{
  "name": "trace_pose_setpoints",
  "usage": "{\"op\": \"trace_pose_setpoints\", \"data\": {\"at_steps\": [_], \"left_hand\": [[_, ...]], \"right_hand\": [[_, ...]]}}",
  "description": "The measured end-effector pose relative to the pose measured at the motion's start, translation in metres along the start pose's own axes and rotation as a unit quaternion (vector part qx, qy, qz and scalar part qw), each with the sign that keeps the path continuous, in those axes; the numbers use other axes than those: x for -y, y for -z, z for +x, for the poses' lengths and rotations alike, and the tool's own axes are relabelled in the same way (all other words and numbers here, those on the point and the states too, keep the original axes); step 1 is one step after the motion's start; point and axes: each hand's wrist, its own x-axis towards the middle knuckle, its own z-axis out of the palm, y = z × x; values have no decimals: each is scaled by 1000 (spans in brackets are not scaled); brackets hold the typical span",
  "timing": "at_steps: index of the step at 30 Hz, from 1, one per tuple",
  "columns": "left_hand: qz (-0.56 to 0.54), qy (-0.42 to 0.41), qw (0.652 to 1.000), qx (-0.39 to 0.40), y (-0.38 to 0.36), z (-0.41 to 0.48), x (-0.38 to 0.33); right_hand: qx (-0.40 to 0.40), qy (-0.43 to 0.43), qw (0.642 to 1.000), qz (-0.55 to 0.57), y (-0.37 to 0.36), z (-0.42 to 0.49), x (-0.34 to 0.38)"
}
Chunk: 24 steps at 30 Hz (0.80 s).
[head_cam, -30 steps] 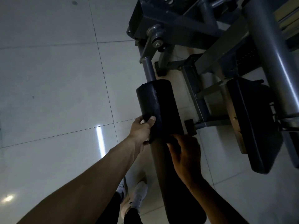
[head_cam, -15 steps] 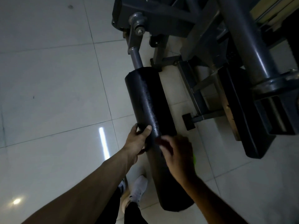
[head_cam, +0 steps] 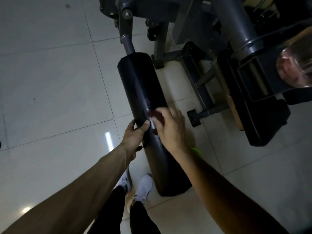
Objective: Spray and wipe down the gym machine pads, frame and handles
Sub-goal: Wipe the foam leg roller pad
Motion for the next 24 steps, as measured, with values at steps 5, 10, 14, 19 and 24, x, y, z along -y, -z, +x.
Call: {"op": "trace_pose_setpoints", "data": {"at_steps": [5,10,14,19,24], "left_hand": [[-22,-12,1000,-18,-9,-8,18],[-18,-21,999,-40,-13,-3,21],[-10,-24,999,-29,-12,-5,23],[-19,-20,999,-40,-15,-6,24],[-4,-26,998,-60,-22,-9,26]], "right_hand": [[53,18,998,14,37,-134,-43],[13,-11,1000,-7,15,-80,-22],[-43,-37,998,15,-11,16,14],[16,86,996,-22,11,-34,-15],[98,98,990,-20,53,-158,-52]]}}
